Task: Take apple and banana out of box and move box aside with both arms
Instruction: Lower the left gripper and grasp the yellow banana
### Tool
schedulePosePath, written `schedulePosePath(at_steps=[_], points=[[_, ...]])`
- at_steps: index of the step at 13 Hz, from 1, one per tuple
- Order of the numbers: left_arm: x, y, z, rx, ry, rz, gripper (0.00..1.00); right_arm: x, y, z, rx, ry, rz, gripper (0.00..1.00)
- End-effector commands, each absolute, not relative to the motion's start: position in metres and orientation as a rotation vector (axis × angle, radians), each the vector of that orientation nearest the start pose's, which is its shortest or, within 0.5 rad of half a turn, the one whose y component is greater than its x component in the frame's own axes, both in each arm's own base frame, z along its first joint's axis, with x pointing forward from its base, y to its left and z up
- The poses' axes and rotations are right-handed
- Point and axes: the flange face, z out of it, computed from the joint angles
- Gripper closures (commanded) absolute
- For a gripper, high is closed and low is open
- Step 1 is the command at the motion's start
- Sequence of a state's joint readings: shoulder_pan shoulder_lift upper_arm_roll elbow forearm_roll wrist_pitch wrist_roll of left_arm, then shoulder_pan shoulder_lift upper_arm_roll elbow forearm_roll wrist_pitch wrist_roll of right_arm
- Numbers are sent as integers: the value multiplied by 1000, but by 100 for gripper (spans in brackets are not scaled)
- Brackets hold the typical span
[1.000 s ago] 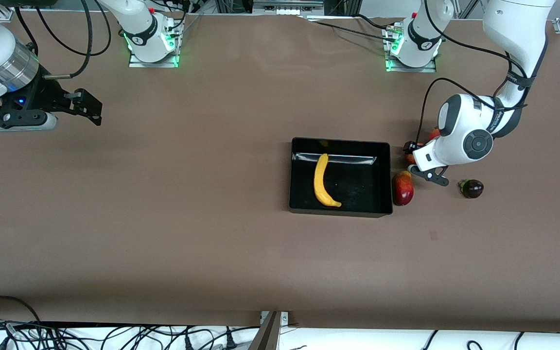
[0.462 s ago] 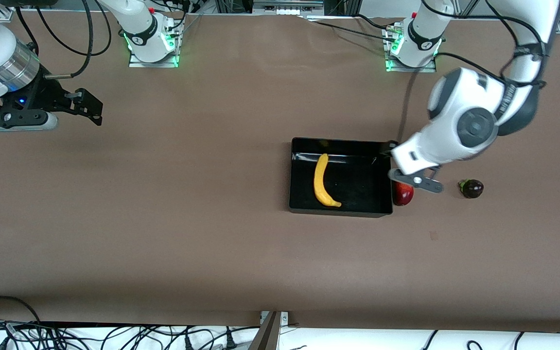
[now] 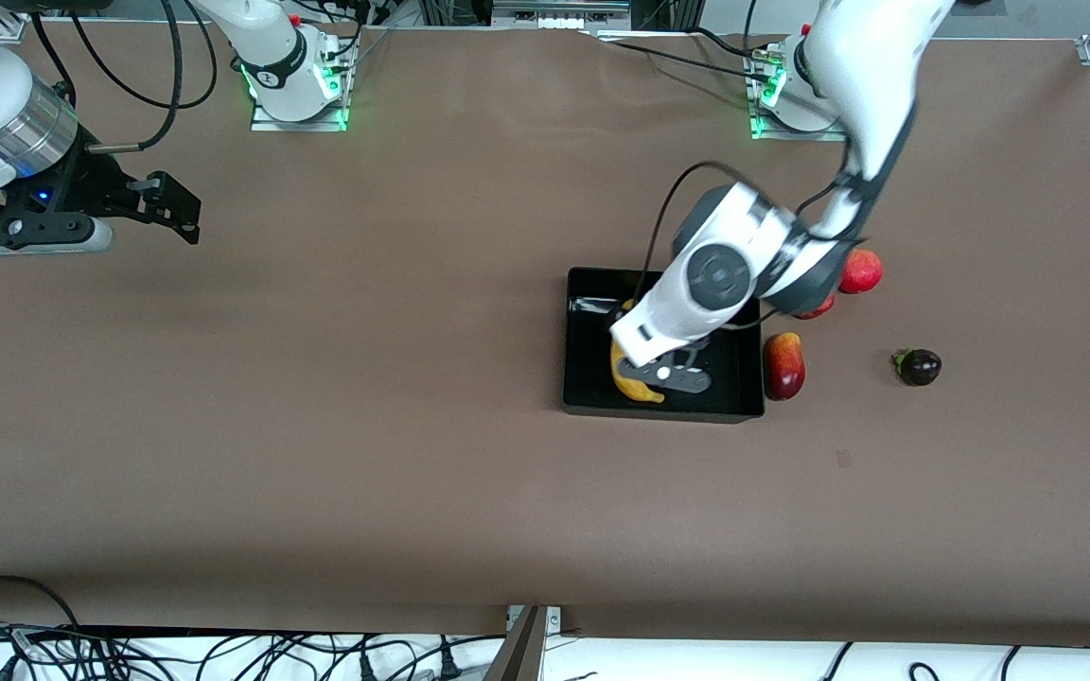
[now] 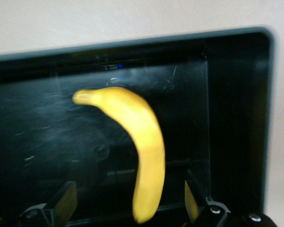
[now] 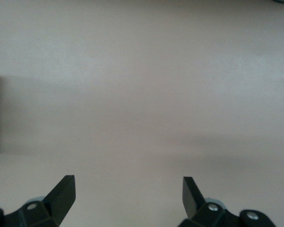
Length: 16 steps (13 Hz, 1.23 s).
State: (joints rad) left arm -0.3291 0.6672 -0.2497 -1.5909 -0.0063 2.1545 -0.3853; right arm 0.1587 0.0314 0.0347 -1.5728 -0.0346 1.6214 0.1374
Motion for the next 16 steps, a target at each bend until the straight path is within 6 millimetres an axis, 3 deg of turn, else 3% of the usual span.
schedulePosePath(at_steps=[1,2,4,5,6,7,9,10,13,15,16], points=[[589,-364,208,-3228,220,222,0,558,107,615,-3153,-110,-43,0],[581,-368,193,-3235,217,207,0,558,106,616,-3152,-107,-45,0],[577,-370,182,-3245,175,187,0,559,106,615,-3152,-107,-45,0],[577,-369,183,-3245,153,192,33,559,106,615,-3152,-107,-45,0],[576,-367,184,-3240,139,203,82,559,106,615,-3152,-107,-45,0],[577,-367,184,-3239,134,205,100,559,106,615,-3152,-107,-45,0],[580,-363,197,-3238,65,207,100,559,105,614,-3153,-105,-43,0],[584,-361,218,-3226,60,219,100,559,105,615,-3153,-105,-45,0],[603,-335,322,-3185,47,239,100,559,105,615,-3154,-105,-45,0],[625,-290,365,-3162,105,309,100,559,106,614,-3154,-108,-43,0],[642,-250,375,-3167,162,328,100,559,106,614,-3153,-107,-43,0]])
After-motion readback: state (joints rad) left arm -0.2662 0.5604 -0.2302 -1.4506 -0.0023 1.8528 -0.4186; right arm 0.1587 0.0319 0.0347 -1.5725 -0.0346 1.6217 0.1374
